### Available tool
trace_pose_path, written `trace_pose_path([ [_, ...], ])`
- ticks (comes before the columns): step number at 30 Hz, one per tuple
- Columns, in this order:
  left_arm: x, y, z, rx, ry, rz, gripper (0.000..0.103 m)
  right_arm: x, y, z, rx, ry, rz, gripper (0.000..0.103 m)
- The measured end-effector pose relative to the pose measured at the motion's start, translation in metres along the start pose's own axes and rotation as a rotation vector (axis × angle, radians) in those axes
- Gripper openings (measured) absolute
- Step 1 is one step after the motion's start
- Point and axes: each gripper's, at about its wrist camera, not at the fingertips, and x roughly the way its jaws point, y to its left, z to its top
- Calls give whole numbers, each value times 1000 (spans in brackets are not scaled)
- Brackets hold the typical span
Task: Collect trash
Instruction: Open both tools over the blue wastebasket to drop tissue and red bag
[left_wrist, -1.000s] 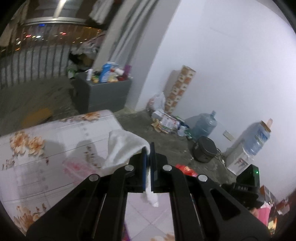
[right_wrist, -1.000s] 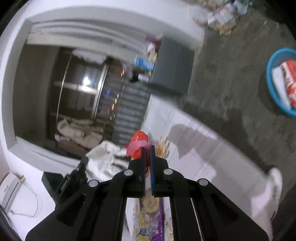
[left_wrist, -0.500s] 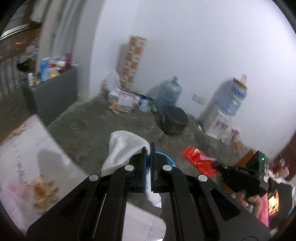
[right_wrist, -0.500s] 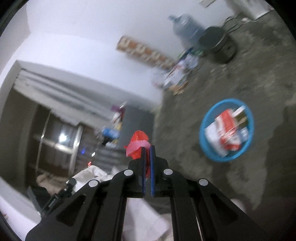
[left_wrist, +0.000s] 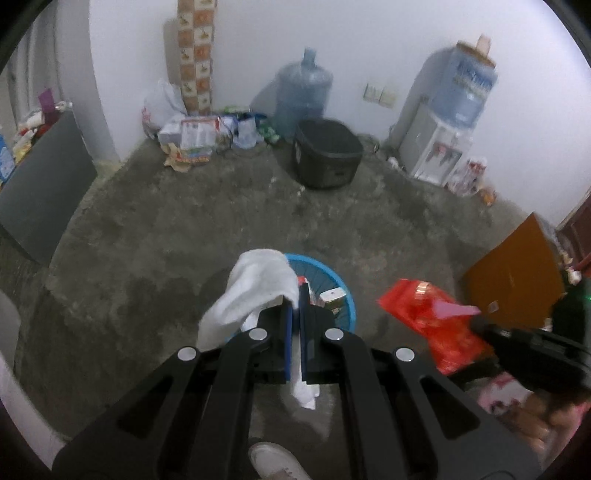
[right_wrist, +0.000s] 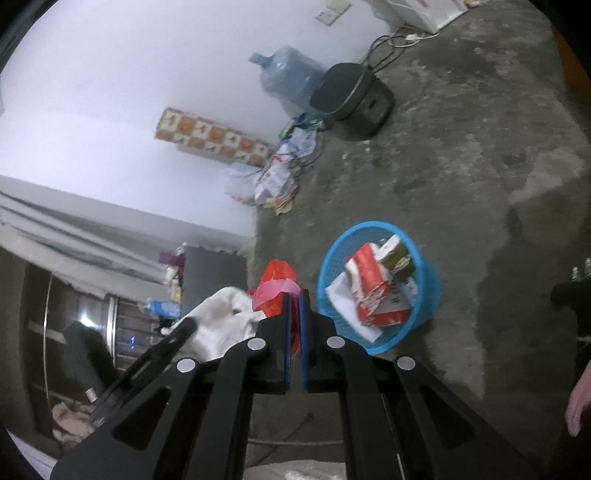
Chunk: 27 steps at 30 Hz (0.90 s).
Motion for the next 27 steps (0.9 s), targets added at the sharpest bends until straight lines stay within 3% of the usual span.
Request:
trace_pose_path([
  [2, 33, 3, 3, -28, 36, 2, 9, 1, -6, 3, 8, 0, -15, 4],
  [4, 61, 11, 2, -88, 97, 0, 34, 5, -10, 4, 15, 4, -28, 4],
  [7, 80, 28, -9, -189, 147, -20, 36, 12, -14, 5, 19, 8, -47, 4],
  [10, 79, 36, -15, -190, 143, -10, 41, 21, -18, 7, 26, 16, -57, 4],
  [15, 53, 47, -12, -183, 129, 16, 41, 50, -18, 5, 28, 55, -68, 4],
  [24, -41, 70, -13, -120, 74, 79, 47, 137, -26, 5, 55, 146, -108, 8],
  [26, -61, 76, -19, -115, 64, 88, 49, 162, -33, 7, 46, 186, -168, 8],
  [27, -70, 80, -23, -114, 59, 92, 50, 171, -38, 7, 49, 201, -196, 14],
])
